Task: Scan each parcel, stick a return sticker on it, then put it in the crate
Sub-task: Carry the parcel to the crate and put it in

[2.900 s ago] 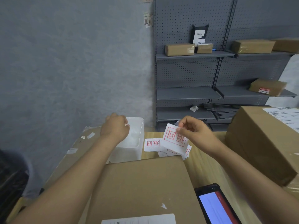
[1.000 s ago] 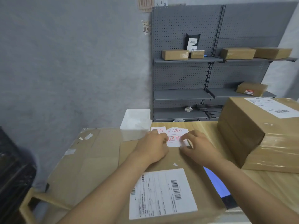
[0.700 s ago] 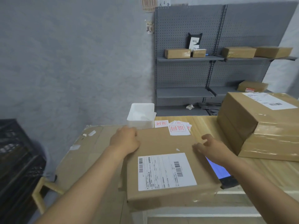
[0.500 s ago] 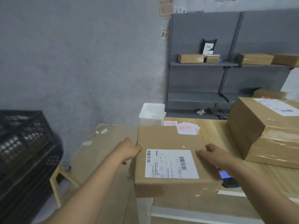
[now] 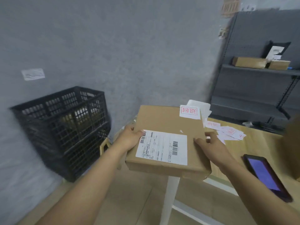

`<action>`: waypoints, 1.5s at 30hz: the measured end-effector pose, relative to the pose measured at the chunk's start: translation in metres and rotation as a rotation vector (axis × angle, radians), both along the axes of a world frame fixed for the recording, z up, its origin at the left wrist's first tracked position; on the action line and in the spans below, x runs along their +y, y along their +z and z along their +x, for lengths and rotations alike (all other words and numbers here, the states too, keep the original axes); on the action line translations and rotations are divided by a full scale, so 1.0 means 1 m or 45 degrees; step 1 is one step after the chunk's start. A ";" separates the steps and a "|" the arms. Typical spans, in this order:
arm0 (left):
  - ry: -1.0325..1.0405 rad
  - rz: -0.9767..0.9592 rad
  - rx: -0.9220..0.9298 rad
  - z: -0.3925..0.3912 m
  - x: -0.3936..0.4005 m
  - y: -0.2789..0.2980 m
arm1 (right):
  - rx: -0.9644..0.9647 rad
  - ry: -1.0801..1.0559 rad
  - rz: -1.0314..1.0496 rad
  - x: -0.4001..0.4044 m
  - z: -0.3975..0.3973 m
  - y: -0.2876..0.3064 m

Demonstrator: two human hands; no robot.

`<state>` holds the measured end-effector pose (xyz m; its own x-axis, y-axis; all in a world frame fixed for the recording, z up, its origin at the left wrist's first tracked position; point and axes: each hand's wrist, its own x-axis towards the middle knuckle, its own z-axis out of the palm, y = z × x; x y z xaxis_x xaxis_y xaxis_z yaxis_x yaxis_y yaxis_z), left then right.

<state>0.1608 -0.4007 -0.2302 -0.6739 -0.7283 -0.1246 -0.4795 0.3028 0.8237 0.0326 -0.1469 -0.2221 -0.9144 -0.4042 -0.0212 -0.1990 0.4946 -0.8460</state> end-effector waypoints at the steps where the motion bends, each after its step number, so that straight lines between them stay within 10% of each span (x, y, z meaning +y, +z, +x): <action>1: 0.032 0.010 0.030 0.012 -0.013 0.003 | 0.010 0.025 -0.021 -0.017 0.007 0.001; 21: 0.430 -0.138 0.163 0.209 -0.396 0.047 | -0.096 0.369 -0.274 -0.467 0.132 0.015; 45: 0.366 -0.344 -0.002 0.103 -0.780 0.048 | -0.441 0.423 -0.068 -0.854 0.032 -0.034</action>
<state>0.2638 -1.1809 -0.1825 -0.4375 -0.8940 0.0967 -0.5778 0.3618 0.7316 0.0649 -1.0013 -0.2557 -0.6782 -0.6824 -0.2726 -0.0411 0.4057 -0.9131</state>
